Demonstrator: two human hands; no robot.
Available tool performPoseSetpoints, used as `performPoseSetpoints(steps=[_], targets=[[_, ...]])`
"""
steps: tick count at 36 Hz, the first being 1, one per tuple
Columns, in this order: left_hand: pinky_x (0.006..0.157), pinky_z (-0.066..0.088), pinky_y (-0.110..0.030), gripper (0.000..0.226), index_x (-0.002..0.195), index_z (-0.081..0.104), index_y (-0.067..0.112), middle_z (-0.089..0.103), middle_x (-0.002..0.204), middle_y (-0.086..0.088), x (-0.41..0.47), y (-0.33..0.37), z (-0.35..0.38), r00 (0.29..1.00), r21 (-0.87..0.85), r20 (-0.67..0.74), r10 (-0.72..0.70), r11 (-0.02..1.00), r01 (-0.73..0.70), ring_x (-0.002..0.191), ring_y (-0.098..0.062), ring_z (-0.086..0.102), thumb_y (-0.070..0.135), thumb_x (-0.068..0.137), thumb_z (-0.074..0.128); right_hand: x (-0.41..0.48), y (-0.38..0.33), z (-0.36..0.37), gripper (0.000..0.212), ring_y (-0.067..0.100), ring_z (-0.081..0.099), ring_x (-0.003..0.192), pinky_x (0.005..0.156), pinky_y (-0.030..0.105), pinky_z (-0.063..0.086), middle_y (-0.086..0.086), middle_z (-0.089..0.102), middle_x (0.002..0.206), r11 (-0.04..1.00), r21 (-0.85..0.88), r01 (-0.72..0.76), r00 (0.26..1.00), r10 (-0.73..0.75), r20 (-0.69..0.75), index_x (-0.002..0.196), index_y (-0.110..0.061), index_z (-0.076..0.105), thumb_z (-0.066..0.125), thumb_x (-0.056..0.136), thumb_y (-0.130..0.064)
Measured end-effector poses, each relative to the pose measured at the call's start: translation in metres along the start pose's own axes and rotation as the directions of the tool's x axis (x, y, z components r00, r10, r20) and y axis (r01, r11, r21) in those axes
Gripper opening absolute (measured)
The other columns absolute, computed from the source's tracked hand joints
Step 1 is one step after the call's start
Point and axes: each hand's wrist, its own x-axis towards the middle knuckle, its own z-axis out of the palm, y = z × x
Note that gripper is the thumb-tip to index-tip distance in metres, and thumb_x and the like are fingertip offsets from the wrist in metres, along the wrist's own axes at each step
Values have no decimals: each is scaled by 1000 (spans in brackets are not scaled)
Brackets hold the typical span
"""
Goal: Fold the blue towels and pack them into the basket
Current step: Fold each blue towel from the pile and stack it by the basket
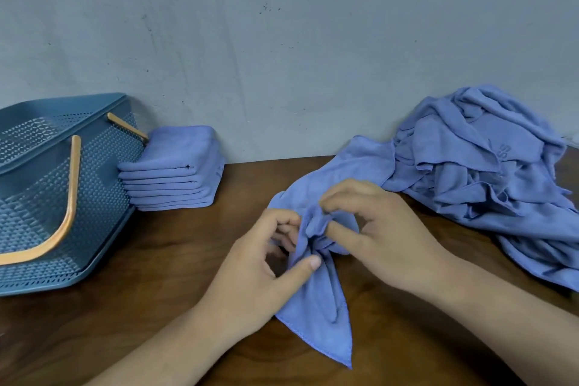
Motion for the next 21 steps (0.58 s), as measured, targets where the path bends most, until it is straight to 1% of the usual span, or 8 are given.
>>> performPoseSetpoints(steps=[3, 5, 7, 11, 13, 15, 18, 21], targets=[[82, 58, -40, 56, 115, 53, 36, 65, 104, 6, 0, -3, 1, 995, 128, 4, -102, 987, 101, 96, -19, 67, 48, 77, 93, 2, 1, -5, 19, 12, 70, 93, 83, 39, 54, -16, 73, 94, 974, 214, -73, 992, 92, -82, 93, -38, 69, 65, 103, -23], [78, 57, -38, 57, 103, 54, 37, 64, 101, 13, 0, -6, 5, 989, 312, 25, -147, 941, 133, 94, -11, 64, 66, 69, 88, 4, 1, -9, 17, 17, 72, 90, 89, 52, 56, -6, 75, 90, 931, 346, -111, 976, 168, -136, 94, -28, 71, 63, 105, -17], [77, 52, -31, 54, 93, 52, 38, 59, 96, 19, -1, -6, 7, 983, 497, 21, -185, 854, 150, 93, -4, 58, 76, 66, 78, 8, 4, -13, 16, 24, 72, 92, 94, 55, 55, 0, 75, 91, 892, 428, -143, 957, 235, -170, 97, -20, 71, 59, 106, -15], [75, 40, -24, 27, 80, 54, 32, 54, 98, 24, 1, -6, 1, 981, 577, 42, -188, 807, 130, 93, -2, 51, 54, 85, 68, 12, 10, -20, 16, 50, 65, 102, 99, 68, 50, 29, 68, 102, 781, 601, -168, 911, 356, -208, 103, -8, 67, 55, 109, -17], [65, 39, -22, 14, 79, 55, 27, 60, 86, 17, 5, -9, -4, 985, 461, -4, -175, 873, 157, 74, -5, 54, 32, 86, 67, 14, 12, -21, 18, 52, 66, 107, 101, 67, 49, 33, 67, 110, 713, 680, -171, 887, 412, -208, 110, -4, 65, 55, 109, -19], [56, 38, -26, 12, 83, 55, 22, 57, 69, 1, 11, -8, -11, 976, 229, -106, -188, 951, 208, 58, -7, 45, 12, 86, 63, 16, 14, -24, 20, 48, 67, 103, 97, 64, 52, 37, 64, 116, 660, 730, -178, 865, 458, -204, 114, -4, 66, 55, 110, -21], [65, 40, -28, 6, 91, 58, 20, 61, 77, -4, 21, 2, -26, 956, -86, -261, -135, 990, 116, 69, -10, 52, 15, 88, 58, 19, 15, -29, 21, 46, 69, 107, 97, 58, 54, 32, 67, 119, 577, 795, -186, 831, 525, -186, 116, -5, 68, 54, 110, -19], [77, 38, -32, 13, 90, 64, 23, 62, 83, 2, 26, 10, -40, 922, -210, -370, -112, 977, 34, 81, -11, 54, 16, 89, 53, 20, 15, -35, 21, 42, 68, 100, 93, 57, 51, 33, 68, 112, 551, 807, -211, 844, 519, -134, 108, -1, 69, 57, 108, -18]])
